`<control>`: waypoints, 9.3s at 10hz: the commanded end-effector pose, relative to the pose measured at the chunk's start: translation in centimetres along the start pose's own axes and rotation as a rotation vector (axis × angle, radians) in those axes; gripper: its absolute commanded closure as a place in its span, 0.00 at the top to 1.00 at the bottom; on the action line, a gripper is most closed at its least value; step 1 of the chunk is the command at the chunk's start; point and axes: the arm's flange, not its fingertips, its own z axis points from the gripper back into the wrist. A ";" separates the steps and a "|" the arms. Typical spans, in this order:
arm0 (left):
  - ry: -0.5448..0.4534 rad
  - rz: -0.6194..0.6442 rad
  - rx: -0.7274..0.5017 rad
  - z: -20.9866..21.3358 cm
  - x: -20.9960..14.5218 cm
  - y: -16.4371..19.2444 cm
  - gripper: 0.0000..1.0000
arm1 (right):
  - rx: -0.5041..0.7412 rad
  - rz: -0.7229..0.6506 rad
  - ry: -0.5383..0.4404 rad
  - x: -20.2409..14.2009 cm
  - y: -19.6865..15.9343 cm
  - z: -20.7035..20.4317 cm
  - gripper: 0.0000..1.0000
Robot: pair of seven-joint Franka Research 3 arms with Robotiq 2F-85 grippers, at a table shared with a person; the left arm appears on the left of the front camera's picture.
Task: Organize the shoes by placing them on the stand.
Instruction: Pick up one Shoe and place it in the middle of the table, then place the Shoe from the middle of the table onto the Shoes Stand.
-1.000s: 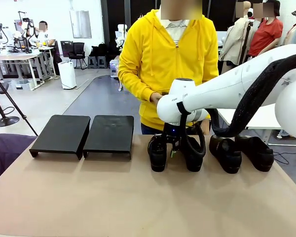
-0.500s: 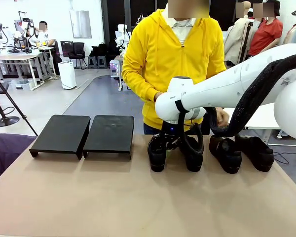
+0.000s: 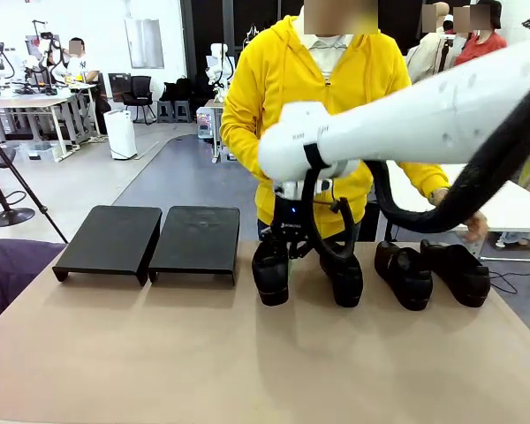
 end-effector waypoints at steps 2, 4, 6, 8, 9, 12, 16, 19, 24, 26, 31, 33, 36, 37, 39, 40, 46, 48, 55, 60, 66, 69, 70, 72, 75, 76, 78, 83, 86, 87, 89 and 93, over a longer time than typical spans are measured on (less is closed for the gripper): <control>-0.002 -0.015 -0.016 0.0 -0.1 0.0 1.00 | -0.072 -0.071 0.217 -9.1 -1.8 4.5 0.00; -0.002 -0.015 -0.016 0.0 -0.1 0.0 1.00 | -0.023 0.082 0.243 -15.4 -3.1 5.0 0.00; -0.002 -0.015 -0.016 0.0 -0.1 0.0 1.00 | 0.071 0.214 0.203 -17.5 -3.3 4.1 0.00; -0.002 -0.015 -0.016 0.0 -0.1 0.0 1.00 | -0.064 0.076 0.246 -16.2 -1.7 5.9 0.00; -0.002 -0.015 -0.016 0.0 -0.1 0.0 1.00 | -0.064 0.076 0.246 -16.2 -1.7 5.9 0.00; -0.002 -0.015 -0.016 0.0 -0.1 0.0 1.00 | -0.056 0.103 0.184 -17.6 0.5 2.9 0.00; -0.002 -0.015 -0.016 0.0 -0.1 0.0 1.00 | -0.004 0.054 0.072 -19.2 6.0 -4.4 0.00; -0.002 -0.015 -0.016 0.0 -0.1 0.0 1.00 | -0.004 0.054 0.085 -17.1 7.5 -8.2 0.00; -0.002 -0.015 -0.016 0.0 -0.1 0.0 1.00 | -0.021 0.050 0.034 -14.9 6.7 -11.1 0.00; -0.002 -0.015 -0.016 0.0 -0.1 0.0 1.00 | -0.021 0.045 0.041 -14.7 6.7 -11.2 0.45; -0.002 -0.015 -0.016 0.0 -0.1 0.0 1.00 | -0.034 0.052 0.058 -14.6 6.6 -11.1 1.00; -0.002 -0.015 -0.016 0.0 -0.1 0.0 1.00 | -0.024 0.071 0.069 -14.9 6.1 -10.2 1.00; -0.002 -0.015 -0.016 0.0 -0.1 0.0 1.00 | -0.022 0.136 0.097 -16.7 3.5 -6.6 1.00; -0.002 -0.015 -0.016 0.0 -0.1 0.0 1.00 | -0.016 0.139 0.063 -18.2 1.0 -3.9 1.00; -0.002 -0.015 -0.016 0.0 -0.1 0.0 1.00 | -0.017 0.223 0.084 -21.1 -5.5 1.1 1.00; -0.002 -0.015 -0.016 0.0 -0.1 0.0 1.00 | 0.004 0.289 0.127 -21.2 -9.8 3.0 1.00; -0.002 -0.015 -0.016 0.0 -0.1 0.0 1.00 | 0.648 0.426 -0.057 -18.8 -38.0 4.2 1.00; -0.002 -0.015 -0.016 0.0 -0.1 0.0 1.00 | 0.821 0.219 -0.262 -21.3 -42.1 2.4 1.00; -0.002 -0.015 -0.016 0.0 -0.1 0.0 1.00 | 0.832 0.174 -0.258 -21.9 -44.6 2.1 1.00; -0.002 -0.015 -0.016 0.0 -0.1 0.0 1.00 | 0.832 0.174 -0.258 -21.9 -44.6 2.1 1.00; 0.186 -0.085 0.317 -20.5 2.2 -15.8 1.00 | 0.832 0.174 -0.258 -21.9 -44.6 2.1 1.00; 0.248 -0.258 0.304 -36.7 -1.6 -24.0 1.00 | 0.832 0.174 -0.258 -21.9 -44.6 2.1 1.00; 0.159 -0.277 0.363 -40.5 -2.5 -25.1 1.00 | 0.832 0.174 -0.258 -21.9 -44.6 2.1 1.00; 0.124 -0.262 0.388 -45.7 -3.7 -26.2 1.00 | 0.832 0.174 -0.258 -21.9 -44.6 2.1 1.00; 0.155 -0.312 0.330 -42.8 -6.4 -26.5 1.00 | 0.832 0.174 -0.258 -21.9 -44.6 2.1 1.00; 0.155 -0.312 0.330 -42.8 -6.4 -26.5 1.00 | 0.832 0.174 -0.258 -21.9 -44.6 2.1 1.00; 0.168 -0.322 0.321 -44.2 -6.1 -26.6 1.00 | 0.832 0.174 -0.258 -21.9 -44.6 2.1 1.00; 0.219 -0.104 0.432 -49.6 -4.6 -23.7 1.00 | 0.832 0.174 -0.258 -21.9 -44.6 2.1 1.00; 0.285 -0.036 0.455 -52.9 -4.3 -22.1 1.00 | 0.832 0.174 -0.258 -21.9 -44.6 2.1 1.00; 0.291 -0.027 0.484 -53.7 -4.2 -21.8 1.00 | 0.832 0.174 -0.258 -21.9 -44.6 2.1 1.00; 0.311 -0.021 0.513 -54.4 -4.1 -21.8 1.00 | 0.832 0.174 -0.258 -21.9 -44.6 2.1 1.00; 0.324 -0.006 0.539 -54.7 -4.1 -22.0 0.00 | 0.832 0.174 -0.258 -21.9 -44.6 2.1 1.00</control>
